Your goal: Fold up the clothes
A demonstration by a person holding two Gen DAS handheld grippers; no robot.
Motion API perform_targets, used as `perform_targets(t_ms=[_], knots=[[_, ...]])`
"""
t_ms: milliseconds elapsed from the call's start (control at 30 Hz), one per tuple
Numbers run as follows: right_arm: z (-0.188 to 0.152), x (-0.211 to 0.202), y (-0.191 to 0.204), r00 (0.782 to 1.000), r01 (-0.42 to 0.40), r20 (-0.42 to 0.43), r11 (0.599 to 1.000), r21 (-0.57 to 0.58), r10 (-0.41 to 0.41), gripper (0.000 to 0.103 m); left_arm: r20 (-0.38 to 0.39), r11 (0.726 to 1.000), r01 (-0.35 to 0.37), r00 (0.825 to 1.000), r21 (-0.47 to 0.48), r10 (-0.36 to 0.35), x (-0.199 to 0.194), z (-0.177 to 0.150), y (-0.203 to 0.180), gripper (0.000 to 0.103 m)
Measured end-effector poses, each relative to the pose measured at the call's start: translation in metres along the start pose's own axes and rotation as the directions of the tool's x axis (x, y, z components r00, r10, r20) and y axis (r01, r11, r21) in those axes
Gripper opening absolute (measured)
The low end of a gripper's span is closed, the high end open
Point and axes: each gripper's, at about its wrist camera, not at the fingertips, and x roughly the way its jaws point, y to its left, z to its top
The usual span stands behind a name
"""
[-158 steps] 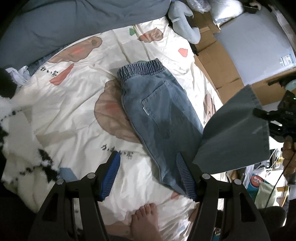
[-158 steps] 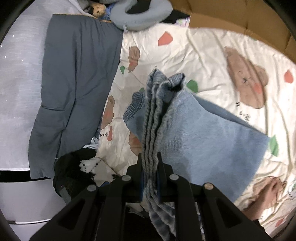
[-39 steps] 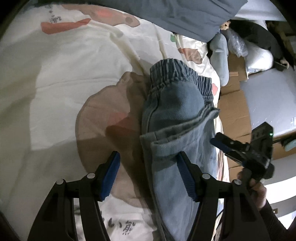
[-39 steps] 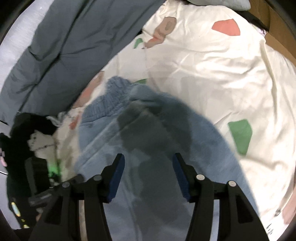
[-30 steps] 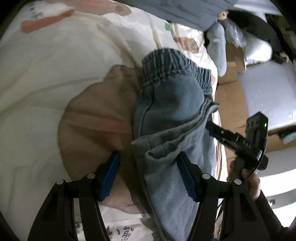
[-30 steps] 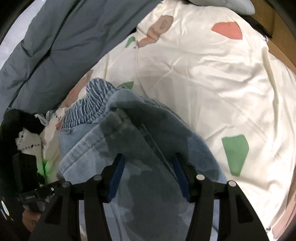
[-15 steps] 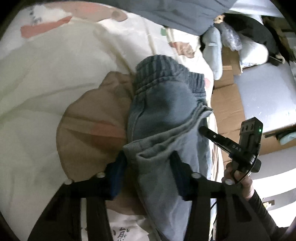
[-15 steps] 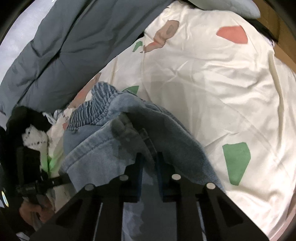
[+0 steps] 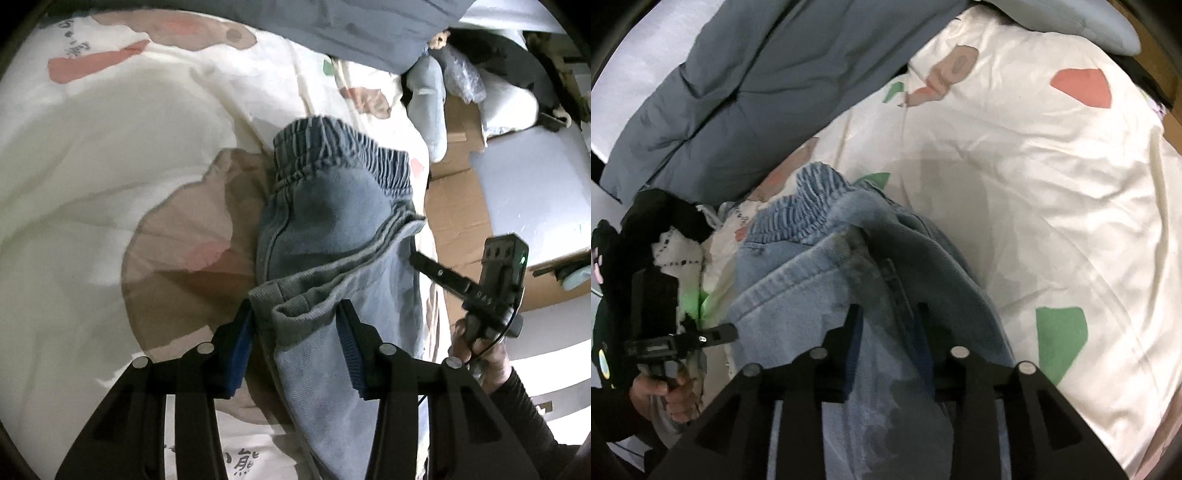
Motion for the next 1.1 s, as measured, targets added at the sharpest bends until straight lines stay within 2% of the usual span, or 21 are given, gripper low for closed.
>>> perform_targets(t_ms=[233, 333, 600, 700, 733, 800, 1033, 1100], knots=[[0.012, 0.017, 0.01, 0.997, -0.002, -0.071, 0.997, -0.074, -0.003, 0.035, -0.014, 1.0, 0.017, 1.0, -0.006, -0.017, 0.003, -0.005, 0.007, 0.045], [0.02, 0.026, 0.009, 0.996, -0.015, -0.089, 0.997, -0.07, 0.009, 0.035, -0.014, 0.999, 0.033, 0.999, -0.01, -0.033, 0.004, -0.005, 0.01, 0.045], [0.033, 0.047, -0.01, 0.979, -0.122, -0.165, 0.992, -0.01, 0.119, 0.038, -0.015, 0.997, 0.07, 0.997, -0.017, -0.07, 0.012, -0.004, 0.017, 0.045], [0.036, 0.043, -0.007, 0.978, -0.119, -0.175, 0.993, -0.026, 0.113, 0.029, -0.012, 0.997, 0.08, 0.997, -0.019, -0.08, 0.012, -0.004, 0.018, 0.045], [0.036, 0.04, -0.005, 0.979, -0.114, -0.174, 0.993, -0.037, 0.106, 0.019, -0.012, 0.996, 0.082, 0.997, -0.021, -0.082, 0.011, -0.004, 0.019, 0.045], [0.037, 0.034, -0.002, 0.98, -0.114, -0.169, 0.992, -0.049, 0.104, 0.006, -0.004, 0.996, 0.084, 0.996, -0.019, -0.084, 0.008, -0.005, 0.018, 0.045], [0.033, 0.008, 0.015, 0.991, -0.09, -0.109, 0.99, -0.11, 0.078, 0.005, 0.06, 0.993, 0.11, 0.992, -0.032, -0.108, -0.005, -0.007, 0.018, 0.044], [0.031, 0.001, 0.018, 0.994, -0.083, -0.085, 0.99, -0.112, 0.074, 0.005, 0.071, 0.993, 0.11, 0.992, -0.037, -0.108, -0.01, -0.006, 0.019, 0.037]])
